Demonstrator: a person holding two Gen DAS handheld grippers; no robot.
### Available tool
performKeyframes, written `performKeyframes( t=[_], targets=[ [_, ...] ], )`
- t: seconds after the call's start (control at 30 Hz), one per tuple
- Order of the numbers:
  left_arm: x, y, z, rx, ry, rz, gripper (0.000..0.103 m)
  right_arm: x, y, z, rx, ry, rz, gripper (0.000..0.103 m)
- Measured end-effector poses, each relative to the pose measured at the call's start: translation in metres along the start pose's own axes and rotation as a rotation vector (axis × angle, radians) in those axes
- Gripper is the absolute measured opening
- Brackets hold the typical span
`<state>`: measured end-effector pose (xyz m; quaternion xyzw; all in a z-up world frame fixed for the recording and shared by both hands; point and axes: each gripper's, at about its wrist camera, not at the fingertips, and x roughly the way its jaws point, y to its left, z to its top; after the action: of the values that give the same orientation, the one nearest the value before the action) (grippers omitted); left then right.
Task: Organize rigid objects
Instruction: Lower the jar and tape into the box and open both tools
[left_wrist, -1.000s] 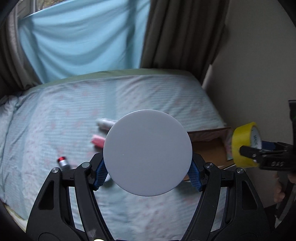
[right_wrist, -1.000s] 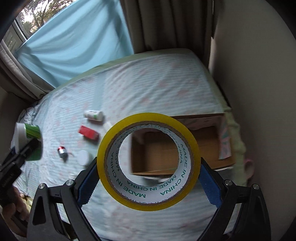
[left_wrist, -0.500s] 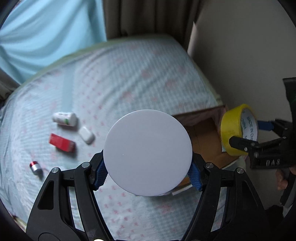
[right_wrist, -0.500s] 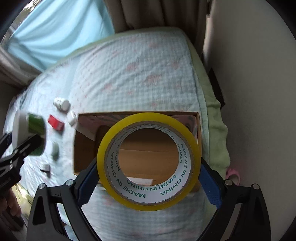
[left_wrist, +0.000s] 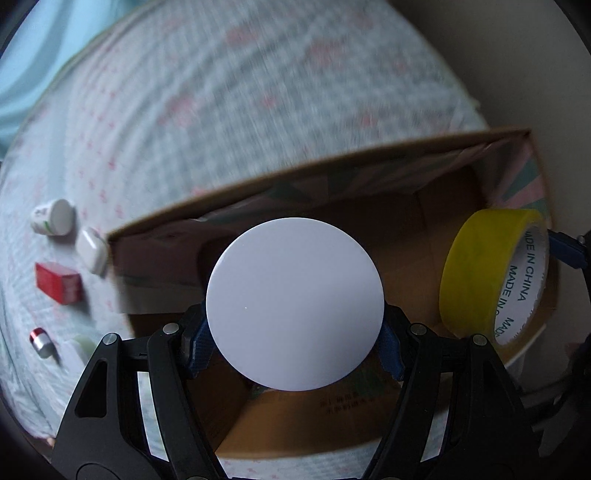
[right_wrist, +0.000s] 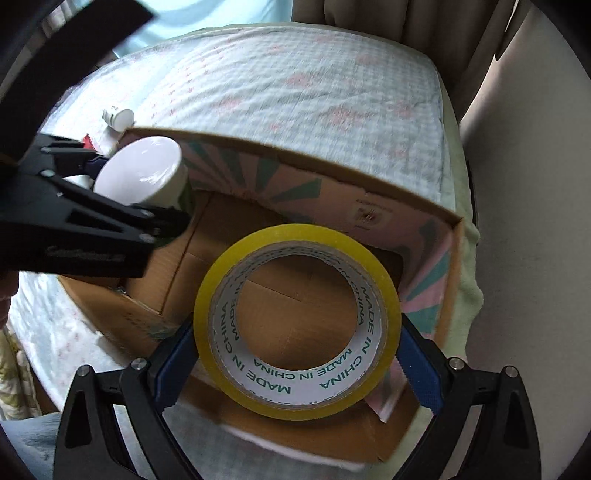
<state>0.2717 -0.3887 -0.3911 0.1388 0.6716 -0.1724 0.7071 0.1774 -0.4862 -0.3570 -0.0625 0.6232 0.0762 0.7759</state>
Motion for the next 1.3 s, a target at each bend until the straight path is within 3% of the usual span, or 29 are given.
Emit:
performKeyframes(
  t=[0.2,0.43,0.57,0.63,0.7,1.03,1.3],
  targets=[
    [0.027,0.001,0.003,-0.006,0.078,0.013,0.068,0.020,-0.001,-0.001,0.021,0.008,-0.015,0.096],
    [0.028,-0.004,0.004,0.012,0.074,0.007,0.068,0.024,-0.007,0.001,0.065,0.003,0.043,0.097],
    [0.019,-0.009,0.007,0.035,0.034,0.012,0.070,0.028,-0.005,0.004,0.088,0.037,0.031,0.097],
    [0.008,-0.010,0.010,0.038,-0.007,0.018,0.103,0.029,-0.006,0.004,0.109,0.053,0.045,0.097],
    [-0.002,-0.012,0.010,0.049,-0.042,0.036,0.103,0.026,-0.009,0.003,0.143,0.033,0.064,0.103],
    [-0.020,0.000,0.006,0.057,-0.065,0.018,0.103,0.000,-0.010,-0.004,0.176,-0.064,0.028,0.103],
    [-0.049,-0.002,-0.004,0.056,-0.107,0.010,0.103,-0.014,-0.017,-0.001,0.233,-0.032,0.010,0.103]
  ],
)
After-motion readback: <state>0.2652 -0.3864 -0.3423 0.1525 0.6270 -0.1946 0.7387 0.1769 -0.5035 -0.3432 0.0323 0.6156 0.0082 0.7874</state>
